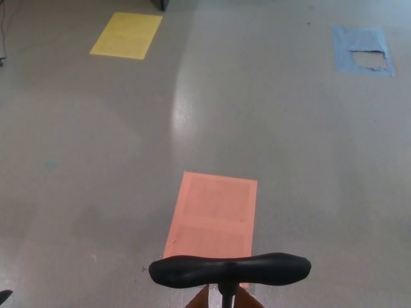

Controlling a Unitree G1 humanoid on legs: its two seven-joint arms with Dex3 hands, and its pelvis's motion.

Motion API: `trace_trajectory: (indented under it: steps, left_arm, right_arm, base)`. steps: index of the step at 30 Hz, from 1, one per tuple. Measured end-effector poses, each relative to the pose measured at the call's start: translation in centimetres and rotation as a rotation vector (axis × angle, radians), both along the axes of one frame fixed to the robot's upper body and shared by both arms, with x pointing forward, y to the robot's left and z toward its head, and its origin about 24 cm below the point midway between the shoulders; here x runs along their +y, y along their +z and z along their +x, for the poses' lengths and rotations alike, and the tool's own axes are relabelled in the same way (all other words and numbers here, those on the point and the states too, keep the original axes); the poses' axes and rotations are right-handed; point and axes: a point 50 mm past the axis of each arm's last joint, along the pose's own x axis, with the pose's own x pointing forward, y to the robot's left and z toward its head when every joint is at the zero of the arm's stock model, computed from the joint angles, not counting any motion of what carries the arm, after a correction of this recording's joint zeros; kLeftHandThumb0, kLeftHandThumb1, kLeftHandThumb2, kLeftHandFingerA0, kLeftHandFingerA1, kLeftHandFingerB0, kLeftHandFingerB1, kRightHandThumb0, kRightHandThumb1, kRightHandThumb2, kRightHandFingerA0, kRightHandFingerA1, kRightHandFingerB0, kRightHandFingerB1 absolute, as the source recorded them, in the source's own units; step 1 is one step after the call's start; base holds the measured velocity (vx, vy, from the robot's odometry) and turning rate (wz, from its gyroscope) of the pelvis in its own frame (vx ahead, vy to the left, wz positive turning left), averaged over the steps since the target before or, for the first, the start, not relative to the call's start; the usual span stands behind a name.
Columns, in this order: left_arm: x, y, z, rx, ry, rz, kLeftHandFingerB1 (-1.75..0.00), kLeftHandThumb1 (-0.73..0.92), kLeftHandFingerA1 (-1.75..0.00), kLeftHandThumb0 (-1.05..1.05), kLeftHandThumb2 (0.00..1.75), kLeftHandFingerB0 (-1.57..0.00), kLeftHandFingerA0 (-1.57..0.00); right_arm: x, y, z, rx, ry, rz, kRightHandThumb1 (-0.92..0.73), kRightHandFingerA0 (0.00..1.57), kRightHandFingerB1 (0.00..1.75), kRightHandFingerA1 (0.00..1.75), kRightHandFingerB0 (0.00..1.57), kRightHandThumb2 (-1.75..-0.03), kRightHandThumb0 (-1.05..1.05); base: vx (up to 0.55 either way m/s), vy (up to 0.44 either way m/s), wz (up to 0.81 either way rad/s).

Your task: An air pump is kept on top of a storage box on the floor and the robot uses its right hand to press down on the handle of the pump to compress it

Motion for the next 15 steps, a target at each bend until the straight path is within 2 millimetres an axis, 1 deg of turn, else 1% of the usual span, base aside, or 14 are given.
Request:
trace_trajectory:
  steps: [2, 3, 4, 5, 7, 8, 9, 10, 11, 12, 15]
  left_arm:
    - [0.0, 0.0, 0.0, -0.001, -0.001, 0.0, -0.36, 0.62, -0.5, -0.63, 0.6, -0.38, -0.34]
    - [0.0, 0.0, 0.1, -0.001, -0.001, 0.0, -0.37, 0.62, -0.51, -0.62, 0.6, -0.39, -0.34]
    - [0.0, 0.1, 0.1, -0.002, -0.002, 0.0, -0.37, 0.62, -0.51, -0.62, 0.6, -0.39, -0.34]
    - [0.0, 0.1, 0.1, -0.002, -0.002, 0.0, -0.37, 0.62, -0.51, -0.62, 0.59, -0.39, -0.33]
    - [0.0, 0.1, 0.2, -0.004, -0.003, 0.0, -0.37, 0.61, -0.51, -0.62, 0.59, -0.39, -0.33]
    - [0.0, 0.1, 0.2, -0.005, -0.003, 0.0, -0.37, 0.61, -0.51, -0.61, 0.59, -0.39, -0.34]
    - [-0.1, 0.2, 0.2, -0.005, -0.003, 0.0, -0.37, 0.61, -0.51, -0.61, 0.59, -0.39, -0.34]
    - [-0.1, 0.2, 0.2, -0.005, -0.003, 0.0, -0.37, 0.61, -0.51, -0.61, 0.59, -0.38, -0.34]
    - [-0.1, 0.2, 0.2, -0.005, -0.003, 0.0, -0.36, 0.61, -0.5, -0.61, 0.59, -0.38, -0.34]
    - [-0.1, 0.2, 0.2, -0.004, -0.004, 0.0, -0.36, 0.61, -0.5, -0.61, 0.59, -0.38, -0.34]
    - [-0.1, 0.1, 0.2, -0.001, -0.004, 0.001, -0.37, 0.62, -0.51, -0.62, 0.59, -0.38, -0.34]
  right_arm:
    - [1.4, 0.6, -0.3, -0.008, 0.051, -0.047, -0.83, 0.07, 0.15, 0.2, 0.07, -1.18, -0.91]
    - [2.1, 0.9, -0.4, -0.011, 0.077, -0.073, -0.86, 0.06, 0.1, 0.14, 0.05, -1.2, -0.96]
    - [3.1, 1.2, -0.6, -0.012, 0.111, -0.104, -0.86, 0.06, 0.1, 0.14, 0.05, -1.2, -0.96]
    - [3.5, 1.3, -0.7, -0.012, 0.126, -0.118, -0.86, 0.06, 0.1, 0.14, 0.05, -1.2, -0.96]
    - [5.6, 1.7, -1.2, -0.01, 0.204, -0.192, -0.85, 0.06, 0.11, 0.14, 0.06, -1.2, -0.96]
    - [6.1, 1.7, -1.3, -0.008, 0.223, -0.212, -0.85, 0.07, 0.13, 0.15, 0.07, -1.21, -0.95]
    - [7.1, 1.8, -1.6, -0.005, 0.257, -0.248, -0.85, 0.07, 0.13, 0.15, 0.07, -1.21, -0.95]
    - [8.2, 1.8, -1.9, 0.0, 0.299, -0.289, -0.86, 0.06, 0.12, 0.13, 0.06, -1.21, -0.96]
    - [8.7, 1.7, -2.0, 0.003, 0.316, -0.303, -0.85, 0.07, 0.14, 0.16, 0.07, -1.19, -0.95]
    - [9.8, 1.5, -2.3, 0.011, 0.358, -0.34, -0.85, 0.07, 0.14, 0.16, 0.07, -1.19, -0.95]
    - [12.1, 0.9, -2.9, 0.042, 0.452, -0.422, -0.85, 0.06, 0.13, 0.14, 0.06, -1.19, -0.96]
  base:
    - [0.0, 0.0, 0.0]
    - [0.0, 0.0, 0.0]
    - [0.0, 0.0, 0.0]
    - [0.0, 0.0, 0.0]
    - [0.0, 0.0, 0.0]
    - [0.0, 0.0, 0.0]
    - [0.0, 0.0, 0.0]
    - [0.0, 0.0, 0.0]
    - [0.0, 0.0, 0.0]
    - [0.0, 0.0, 0.0]
    - [0.0, 0.0, 0.0]
